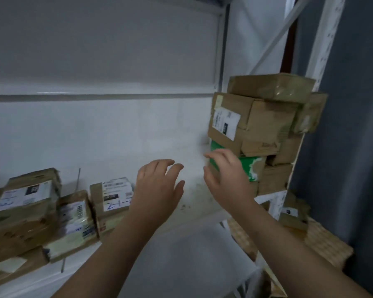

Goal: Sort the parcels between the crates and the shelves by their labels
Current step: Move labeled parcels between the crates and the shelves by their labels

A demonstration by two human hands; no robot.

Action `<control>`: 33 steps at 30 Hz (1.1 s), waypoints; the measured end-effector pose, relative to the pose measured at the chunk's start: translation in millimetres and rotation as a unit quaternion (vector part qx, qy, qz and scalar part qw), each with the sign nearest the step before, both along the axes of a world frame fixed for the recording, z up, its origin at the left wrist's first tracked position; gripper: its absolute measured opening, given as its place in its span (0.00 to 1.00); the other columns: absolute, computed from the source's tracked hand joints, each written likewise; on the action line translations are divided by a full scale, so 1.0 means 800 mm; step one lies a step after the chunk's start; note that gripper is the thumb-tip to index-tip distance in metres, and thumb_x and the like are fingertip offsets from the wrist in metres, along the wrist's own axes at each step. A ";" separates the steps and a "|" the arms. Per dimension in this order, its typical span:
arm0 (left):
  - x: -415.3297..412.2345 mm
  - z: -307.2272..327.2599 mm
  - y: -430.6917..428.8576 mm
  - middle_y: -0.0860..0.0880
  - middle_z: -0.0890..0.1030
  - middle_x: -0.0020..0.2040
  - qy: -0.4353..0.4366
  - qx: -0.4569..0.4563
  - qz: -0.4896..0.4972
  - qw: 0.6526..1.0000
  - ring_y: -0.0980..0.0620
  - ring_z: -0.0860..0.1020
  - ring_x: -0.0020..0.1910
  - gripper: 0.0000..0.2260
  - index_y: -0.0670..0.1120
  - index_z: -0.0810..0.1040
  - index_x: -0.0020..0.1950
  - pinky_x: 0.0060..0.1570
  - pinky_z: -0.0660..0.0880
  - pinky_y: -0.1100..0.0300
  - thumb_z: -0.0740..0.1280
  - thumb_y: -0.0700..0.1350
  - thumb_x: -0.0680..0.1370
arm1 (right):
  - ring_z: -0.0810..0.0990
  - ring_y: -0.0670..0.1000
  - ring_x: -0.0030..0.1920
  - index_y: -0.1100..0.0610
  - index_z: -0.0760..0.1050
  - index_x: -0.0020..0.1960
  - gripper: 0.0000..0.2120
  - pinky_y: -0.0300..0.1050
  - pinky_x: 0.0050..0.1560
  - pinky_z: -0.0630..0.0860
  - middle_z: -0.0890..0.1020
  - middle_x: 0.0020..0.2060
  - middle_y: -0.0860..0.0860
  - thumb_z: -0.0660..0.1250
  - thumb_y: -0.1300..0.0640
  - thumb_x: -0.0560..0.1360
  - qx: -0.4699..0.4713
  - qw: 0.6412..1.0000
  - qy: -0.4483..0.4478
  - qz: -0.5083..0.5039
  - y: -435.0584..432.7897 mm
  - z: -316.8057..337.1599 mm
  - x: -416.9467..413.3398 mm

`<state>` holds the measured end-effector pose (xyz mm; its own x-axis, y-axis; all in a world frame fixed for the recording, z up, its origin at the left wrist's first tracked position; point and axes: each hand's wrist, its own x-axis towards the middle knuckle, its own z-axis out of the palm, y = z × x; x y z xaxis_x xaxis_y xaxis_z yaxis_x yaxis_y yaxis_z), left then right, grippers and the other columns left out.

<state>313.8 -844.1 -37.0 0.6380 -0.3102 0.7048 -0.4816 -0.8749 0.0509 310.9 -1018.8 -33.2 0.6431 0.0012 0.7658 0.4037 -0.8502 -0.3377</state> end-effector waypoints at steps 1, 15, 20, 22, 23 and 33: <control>0.003 0.006 -0.019 0.43 0.81 0.53 -0.005 -0.006 -0.018 1.000 0.40 0.79 0.52 0.15 0.43 0.81 0.55 0.51 0.74 0.46 0.75 0.43 0.70 | 0.75 0.55 0.58 0.59 0.77 0.60 0.14 0.47 0.56 0.72 0.77 0.57 0.54 0.67 0.60 0.75 -0.002 1.000 -0.011 -0.015 -0.021 0.008 -0.003; 0.087 0.132 -0.227 0.46 0.59 0.75 -0.009 -0.034 -0.123 0.992 0.45 0.60 0.72 0.28 0.49 0.57 0.76 0.70 0.61 0.49 0.63 0.50 0.78 | 0.47 0.58 0.77 0.58 0.43 0.78 0.49 0.57 0.72 0.34 0.54 0.77 0.57 0.71 0.45 0.71 -0.215 0.937 -0.075 -0.266 -0.253 0.171 0.057; 0.103 0.138 -0.240 0.49 0.69 0.70 -0.007 -0.053 -0.124 0.991 0.49 0.67 0.67 0.24 0.47 0.64 0.74 0.66 0.64 0.55 0.61 0.52 0.79 | 0.69 0.54 0.64 0.55 0.64 0.70 0.32 0.54 0.63 0.69 0.72 0.63 0.52 0.72 0.54 0.70 -0.224 0.955 -0.103 -0.162 -0.272 0.179 0.068; 0.103 0.137 -0.242 0.49 0.71 0.68 0.017 -0.095 -0.140 0.985 0.50 0.69 0.66 0.23 0.46 0.66 0.72 0.64 0.65 0.57 0.60 0.54 0.80 | 0.70 0.55 0.61 0.56 0.68 0.67 0.30 0.53 0.56 0.74 0.74 0.61 0.53 0.73 0.56 0.68 -0.213 0.959 -0.130 -0.137 -0.274 0.176 0.067; 0.102 0.138 -0.243 0.49 0.72 0.67 0.025 -0.115 -0.147 0.982 0.49 0.69 0.66 0.23 0.46 0.67 0.71 0.63 0.65 0.57 0.58 0.55 0.80 | 0.70 0.56 0.60 0.57 0.70 0.65 0.29 0.54 0.54 0.75 0.74 0.60 0.54 0.75 0.57 0.67 -0.209 0.957 -0.152 -0.131 -0.275 0.174 0.067; 0.053 0.166 -0.228 0.54 0.80 0.54 0.177 -0.530 -0.346 0.753 0.60 0.81 0.49 0.31 0.55 0.63 0.70 0.43 0.78 0.67 0.65 0.64 0.70 | 0.66 0.58 0.59 0.53 0.66 0.60 0.28 0.52 0.55 0.71 0.66 0.59 0.54 0.75 0.60 0.64 -0.188 0.921 -0.342 -0.016 -0.233 0.145 0.056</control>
